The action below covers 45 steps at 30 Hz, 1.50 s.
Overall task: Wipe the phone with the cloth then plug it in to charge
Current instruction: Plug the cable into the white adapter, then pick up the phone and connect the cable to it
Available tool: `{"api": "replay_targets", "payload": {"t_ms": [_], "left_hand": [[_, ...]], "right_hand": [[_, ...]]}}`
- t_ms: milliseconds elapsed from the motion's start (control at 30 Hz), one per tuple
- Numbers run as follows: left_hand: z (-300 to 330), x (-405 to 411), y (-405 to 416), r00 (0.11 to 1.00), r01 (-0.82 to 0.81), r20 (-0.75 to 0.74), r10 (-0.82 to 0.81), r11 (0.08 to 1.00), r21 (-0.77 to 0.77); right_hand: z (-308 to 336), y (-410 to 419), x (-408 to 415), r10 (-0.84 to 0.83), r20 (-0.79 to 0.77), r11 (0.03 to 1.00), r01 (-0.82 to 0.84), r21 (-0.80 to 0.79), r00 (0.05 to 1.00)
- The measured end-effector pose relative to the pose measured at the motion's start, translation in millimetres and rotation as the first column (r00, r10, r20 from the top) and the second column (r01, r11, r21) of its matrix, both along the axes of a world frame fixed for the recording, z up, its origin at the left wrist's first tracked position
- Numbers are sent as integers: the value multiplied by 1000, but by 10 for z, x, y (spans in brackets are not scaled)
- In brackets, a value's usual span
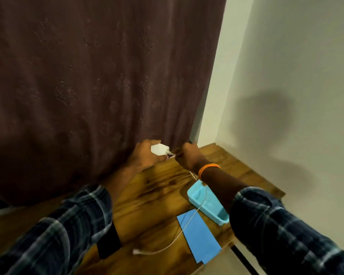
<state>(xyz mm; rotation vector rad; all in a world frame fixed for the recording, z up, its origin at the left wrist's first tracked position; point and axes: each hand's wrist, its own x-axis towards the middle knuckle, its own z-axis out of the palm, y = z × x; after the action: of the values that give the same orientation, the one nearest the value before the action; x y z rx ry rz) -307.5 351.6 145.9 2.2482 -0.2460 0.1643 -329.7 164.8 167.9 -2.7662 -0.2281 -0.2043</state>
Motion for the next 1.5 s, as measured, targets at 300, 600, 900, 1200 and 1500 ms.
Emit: {"api": "replay_targets", "payload": {"t_ms": [300,600,900,1200,1500], "left_hand": [[-1537,81,214,983,-8,-184,23,997,81],[-2342,269,340,953,29,-303,15,990,140],[-2654,330,417,951,93,-308,-35,980,178],[-2586,213,649,925,205,-368,-96,940,271],[-2367,-101,1334,918,173,-395,32,864,472]], "right_hand": [[-1606,290,175,89,-147,992,-101,-75,985],[-2434,420,343,69,-230,994,-87,-71,971],[-2742,527,369,76,-356,997,-81,2,932],[-2675,577,175,61,-316,994,-87,-68,947],[-2477,910,-298,287,-499,953,-296,64,817]]}}
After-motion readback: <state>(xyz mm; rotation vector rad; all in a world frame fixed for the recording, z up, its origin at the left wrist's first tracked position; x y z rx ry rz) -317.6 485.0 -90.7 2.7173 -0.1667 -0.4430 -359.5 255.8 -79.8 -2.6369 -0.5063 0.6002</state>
